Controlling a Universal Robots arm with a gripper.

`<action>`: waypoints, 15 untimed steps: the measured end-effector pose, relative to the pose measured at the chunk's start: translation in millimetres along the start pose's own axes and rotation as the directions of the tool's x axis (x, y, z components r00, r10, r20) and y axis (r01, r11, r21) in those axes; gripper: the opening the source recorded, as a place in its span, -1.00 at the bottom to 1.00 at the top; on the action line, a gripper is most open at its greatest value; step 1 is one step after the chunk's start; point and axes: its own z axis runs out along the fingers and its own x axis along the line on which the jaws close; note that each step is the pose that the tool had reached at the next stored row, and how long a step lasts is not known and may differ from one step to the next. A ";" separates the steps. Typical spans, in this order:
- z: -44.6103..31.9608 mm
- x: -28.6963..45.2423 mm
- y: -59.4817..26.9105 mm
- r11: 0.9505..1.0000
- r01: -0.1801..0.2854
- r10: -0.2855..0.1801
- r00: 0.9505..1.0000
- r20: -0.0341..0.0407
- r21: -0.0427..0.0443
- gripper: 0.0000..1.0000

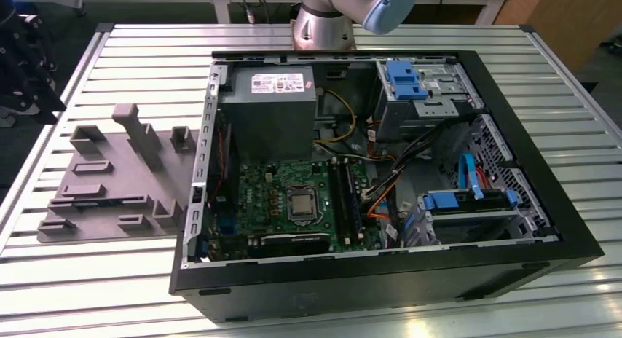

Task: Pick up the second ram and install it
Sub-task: 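Pick up the second ram and move it above second insertion slot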

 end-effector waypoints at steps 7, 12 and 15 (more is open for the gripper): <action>2.2 -0.1 0.1 0.999 0.042 -0.042 0.999 -0.001 0.001 -0.40; 3.2 -0.1 0.0 0.999 0.042 -0.042 0.999 0.000 0.001 -0.40; 4.7 -0.1 0.0 0.999 0.042 -0.042 0.999 0.000 0.001 -0.40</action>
